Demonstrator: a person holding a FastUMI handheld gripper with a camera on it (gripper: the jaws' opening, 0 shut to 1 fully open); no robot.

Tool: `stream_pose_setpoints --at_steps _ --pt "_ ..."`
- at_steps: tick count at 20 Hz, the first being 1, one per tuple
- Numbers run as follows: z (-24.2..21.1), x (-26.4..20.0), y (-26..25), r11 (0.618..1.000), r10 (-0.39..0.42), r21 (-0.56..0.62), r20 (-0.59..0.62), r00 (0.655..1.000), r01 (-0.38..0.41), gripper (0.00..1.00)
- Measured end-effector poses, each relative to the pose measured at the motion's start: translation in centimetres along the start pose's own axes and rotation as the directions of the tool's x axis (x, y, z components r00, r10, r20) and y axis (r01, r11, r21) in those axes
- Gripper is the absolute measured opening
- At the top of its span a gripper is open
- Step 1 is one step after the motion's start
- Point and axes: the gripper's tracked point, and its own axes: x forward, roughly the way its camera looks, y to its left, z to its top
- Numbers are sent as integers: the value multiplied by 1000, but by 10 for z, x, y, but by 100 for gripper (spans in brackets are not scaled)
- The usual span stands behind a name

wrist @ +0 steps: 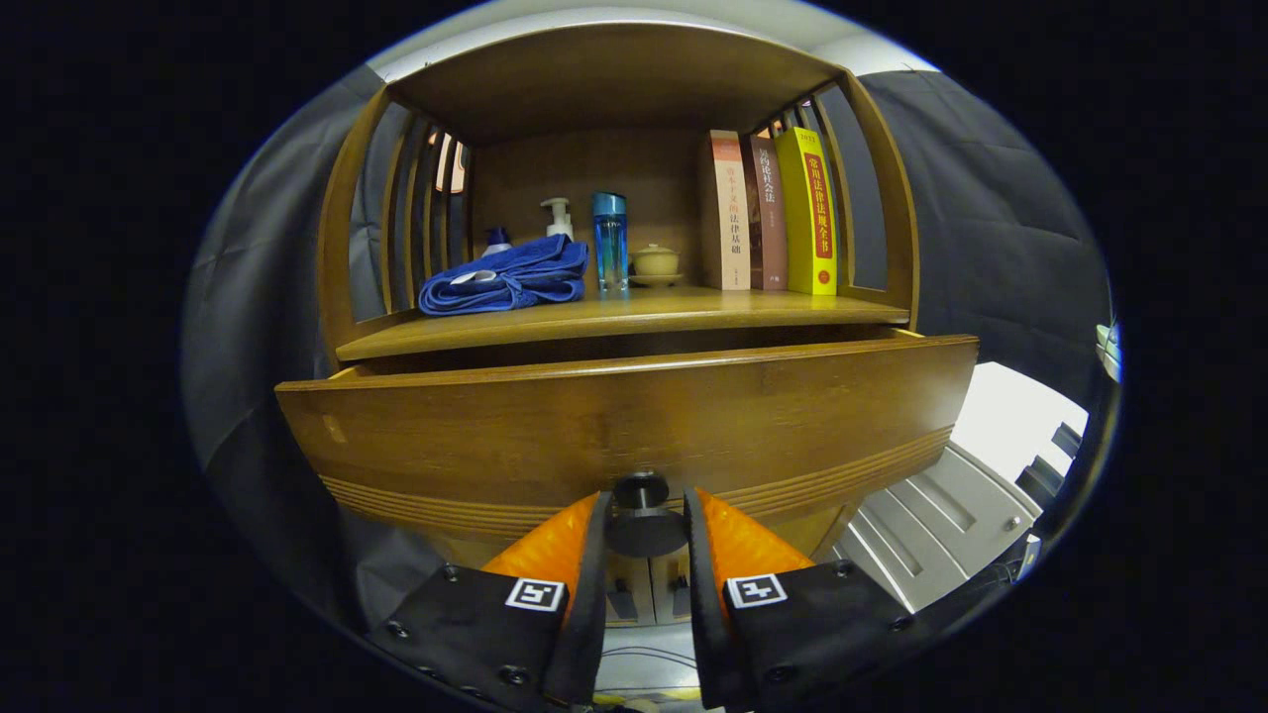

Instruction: Pull open the drawer, take out the items inside it, and place them on the countertop above the cabinet.

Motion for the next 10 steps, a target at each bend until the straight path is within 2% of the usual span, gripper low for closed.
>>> stream_pose_setpoints --at_steps 10 --pt "-13 -35 -2 1000 -5 9 -8 1000 5 46"
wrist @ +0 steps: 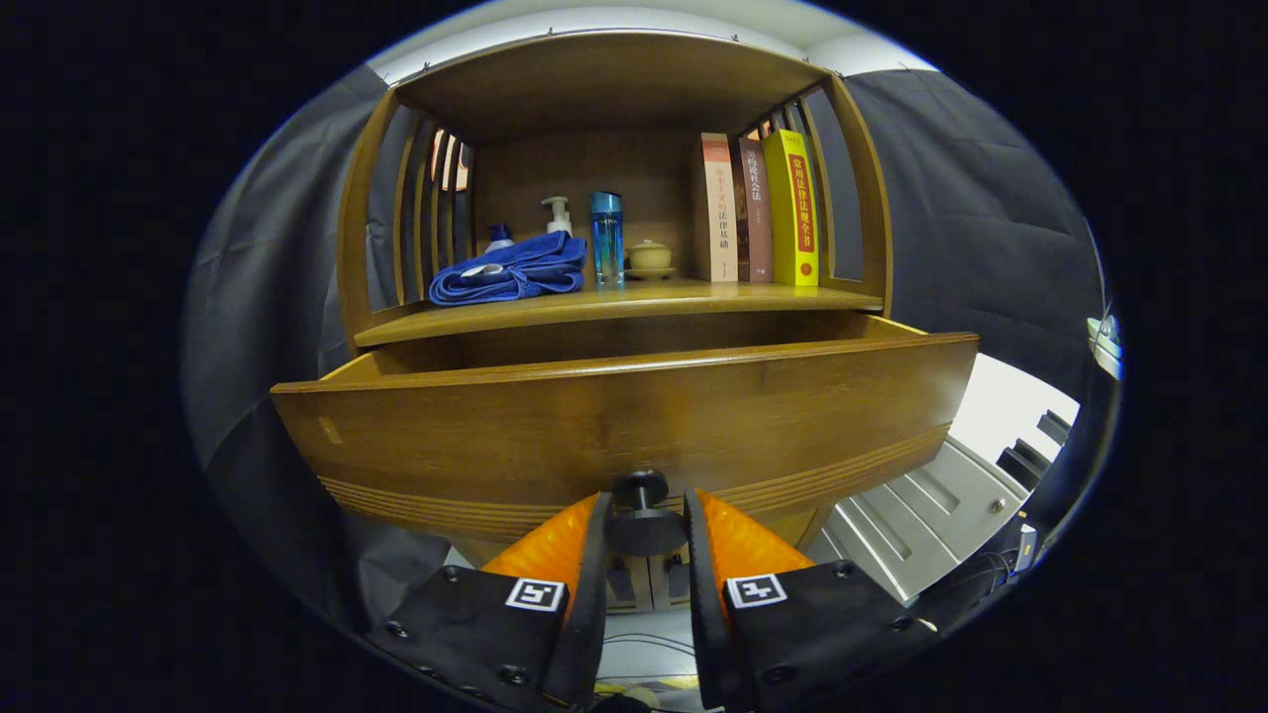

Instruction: Pull open the drawer, take out the items inside it, and place them on the countertop above the cabinet.

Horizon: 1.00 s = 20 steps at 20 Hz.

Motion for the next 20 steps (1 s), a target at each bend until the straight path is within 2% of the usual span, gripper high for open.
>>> stream_pose_setpoints --at_steps 17,20 --pt "-10 -47 -9 1000 -14 -1 -8 1000 14 46" --pt "-10 -49 -10 1000 -15 1 -8 1000 15 42"
